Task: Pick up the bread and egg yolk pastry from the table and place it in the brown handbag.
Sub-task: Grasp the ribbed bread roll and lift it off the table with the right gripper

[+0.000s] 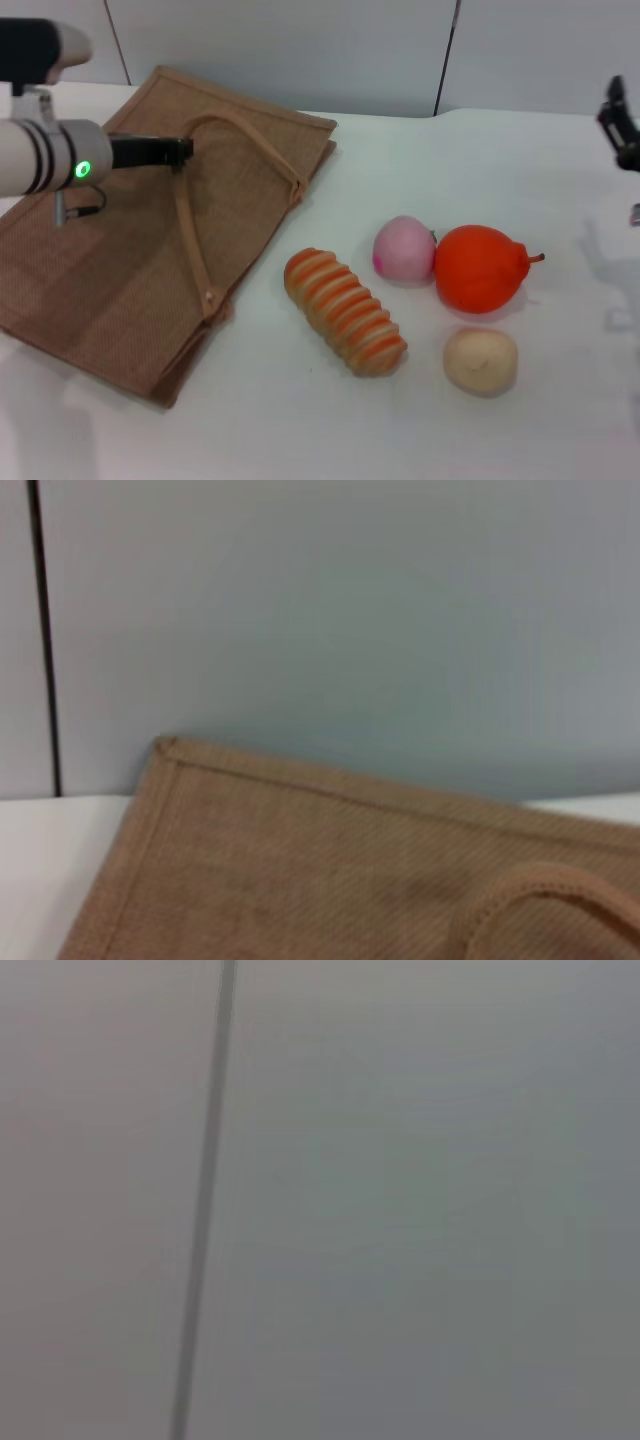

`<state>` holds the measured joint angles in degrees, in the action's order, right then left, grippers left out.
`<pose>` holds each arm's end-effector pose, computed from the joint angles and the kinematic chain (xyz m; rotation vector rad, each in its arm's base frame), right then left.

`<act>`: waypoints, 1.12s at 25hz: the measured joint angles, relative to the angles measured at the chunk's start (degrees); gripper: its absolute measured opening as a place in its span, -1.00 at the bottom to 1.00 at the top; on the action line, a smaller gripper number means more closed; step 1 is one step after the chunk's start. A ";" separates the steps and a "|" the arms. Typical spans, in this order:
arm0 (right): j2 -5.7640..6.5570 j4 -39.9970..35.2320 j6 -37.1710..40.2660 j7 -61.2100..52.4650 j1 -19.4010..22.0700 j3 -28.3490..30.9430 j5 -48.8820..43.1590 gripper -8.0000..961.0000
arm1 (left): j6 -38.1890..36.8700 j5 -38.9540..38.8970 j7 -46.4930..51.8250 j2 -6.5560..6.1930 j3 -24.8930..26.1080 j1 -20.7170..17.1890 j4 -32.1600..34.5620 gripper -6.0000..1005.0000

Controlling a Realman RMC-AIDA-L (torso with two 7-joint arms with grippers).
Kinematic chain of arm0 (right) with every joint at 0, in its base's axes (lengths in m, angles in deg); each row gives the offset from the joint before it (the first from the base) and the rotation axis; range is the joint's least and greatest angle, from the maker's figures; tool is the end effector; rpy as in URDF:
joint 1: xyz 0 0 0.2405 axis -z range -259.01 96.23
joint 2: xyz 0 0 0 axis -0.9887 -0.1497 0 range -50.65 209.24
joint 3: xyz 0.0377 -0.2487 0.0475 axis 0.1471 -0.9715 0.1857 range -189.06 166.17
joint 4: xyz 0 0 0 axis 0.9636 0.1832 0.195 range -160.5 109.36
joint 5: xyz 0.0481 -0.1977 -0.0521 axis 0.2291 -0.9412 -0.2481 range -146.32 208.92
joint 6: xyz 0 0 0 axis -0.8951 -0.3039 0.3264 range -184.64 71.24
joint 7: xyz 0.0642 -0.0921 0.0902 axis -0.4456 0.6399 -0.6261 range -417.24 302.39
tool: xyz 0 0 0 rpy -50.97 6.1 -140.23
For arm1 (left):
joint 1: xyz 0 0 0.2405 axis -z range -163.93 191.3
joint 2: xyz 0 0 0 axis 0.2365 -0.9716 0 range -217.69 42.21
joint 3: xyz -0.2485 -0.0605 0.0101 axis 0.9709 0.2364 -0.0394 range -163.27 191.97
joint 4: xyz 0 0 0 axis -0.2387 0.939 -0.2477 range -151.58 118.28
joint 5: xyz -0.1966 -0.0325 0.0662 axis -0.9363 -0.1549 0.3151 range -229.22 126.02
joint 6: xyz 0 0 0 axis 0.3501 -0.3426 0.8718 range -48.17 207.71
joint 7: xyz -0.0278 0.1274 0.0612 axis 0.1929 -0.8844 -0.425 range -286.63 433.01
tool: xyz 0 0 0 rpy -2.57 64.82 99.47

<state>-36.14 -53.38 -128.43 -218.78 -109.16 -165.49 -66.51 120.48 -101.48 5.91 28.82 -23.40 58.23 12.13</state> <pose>0.2698 0.3468 -0.0192 -1.5058 0.3314 0.6797 -0.2883 0.4500 0.0198 -2.0122 -1.1389 -0.2809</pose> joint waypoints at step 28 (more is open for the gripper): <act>16.40 -42.82 62.70 11.37 -2.73 6.07 -20.13 0.83 | 31.34 -49.21 -33.66 -0.16 3.82 -17.33 1.58 -0.74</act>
<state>-19.74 -96.20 -65.73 -207.41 -111.88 -159.41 -86.64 151.83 -150.69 -27.75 28.66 -19.58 40.90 13.72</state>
